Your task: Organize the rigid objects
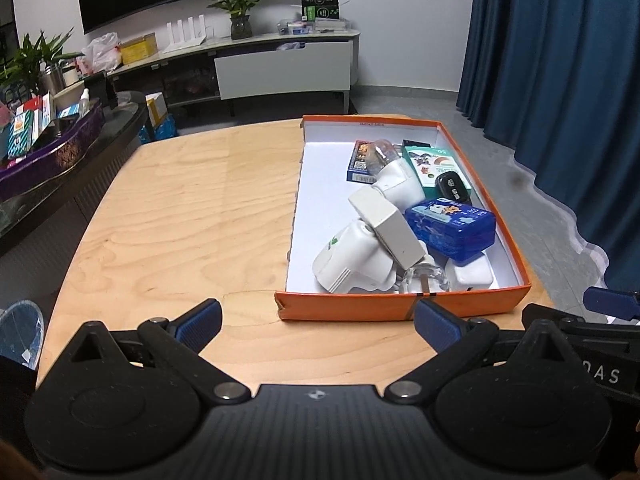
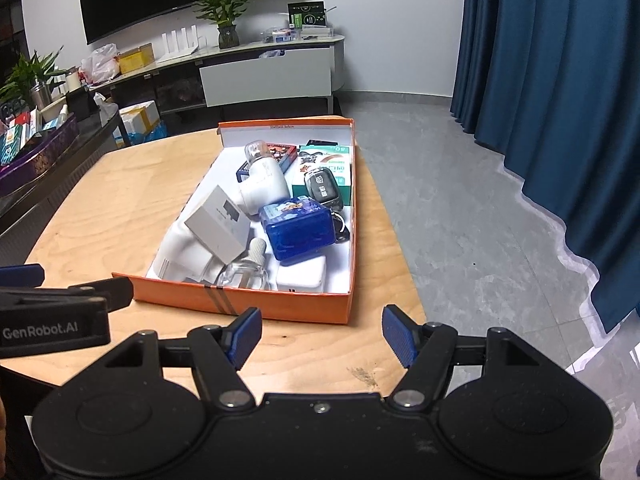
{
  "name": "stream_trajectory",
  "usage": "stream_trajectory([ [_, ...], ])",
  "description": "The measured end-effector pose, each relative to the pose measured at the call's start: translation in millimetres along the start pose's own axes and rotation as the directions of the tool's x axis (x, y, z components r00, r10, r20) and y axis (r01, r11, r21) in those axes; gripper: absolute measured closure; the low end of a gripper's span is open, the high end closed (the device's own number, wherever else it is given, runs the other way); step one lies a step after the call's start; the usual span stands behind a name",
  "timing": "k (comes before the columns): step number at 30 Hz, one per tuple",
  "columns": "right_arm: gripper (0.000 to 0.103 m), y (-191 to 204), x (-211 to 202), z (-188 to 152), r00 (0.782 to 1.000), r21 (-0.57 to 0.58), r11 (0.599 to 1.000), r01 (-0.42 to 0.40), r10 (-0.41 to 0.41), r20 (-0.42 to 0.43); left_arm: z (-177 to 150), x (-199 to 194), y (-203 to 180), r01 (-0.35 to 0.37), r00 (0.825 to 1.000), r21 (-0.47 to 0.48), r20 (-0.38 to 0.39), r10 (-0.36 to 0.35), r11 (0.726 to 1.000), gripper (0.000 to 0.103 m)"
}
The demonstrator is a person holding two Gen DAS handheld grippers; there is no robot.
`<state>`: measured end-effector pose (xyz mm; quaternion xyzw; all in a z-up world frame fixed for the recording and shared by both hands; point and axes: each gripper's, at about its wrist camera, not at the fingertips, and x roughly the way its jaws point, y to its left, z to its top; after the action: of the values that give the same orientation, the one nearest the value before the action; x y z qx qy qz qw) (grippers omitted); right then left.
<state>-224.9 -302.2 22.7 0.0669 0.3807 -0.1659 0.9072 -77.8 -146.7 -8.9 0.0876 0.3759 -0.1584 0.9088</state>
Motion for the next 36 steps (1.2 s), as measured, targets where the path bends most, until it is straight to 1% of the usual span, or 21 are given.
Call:
stream_trajectory([
  [36,0.024,5,13,0,1.0,-0.023,1.0,-0.008,0.007,-0.025,1,4,-3,0.027,0.999,0.017,-0.017,-0.027,0.999,0.0],
])
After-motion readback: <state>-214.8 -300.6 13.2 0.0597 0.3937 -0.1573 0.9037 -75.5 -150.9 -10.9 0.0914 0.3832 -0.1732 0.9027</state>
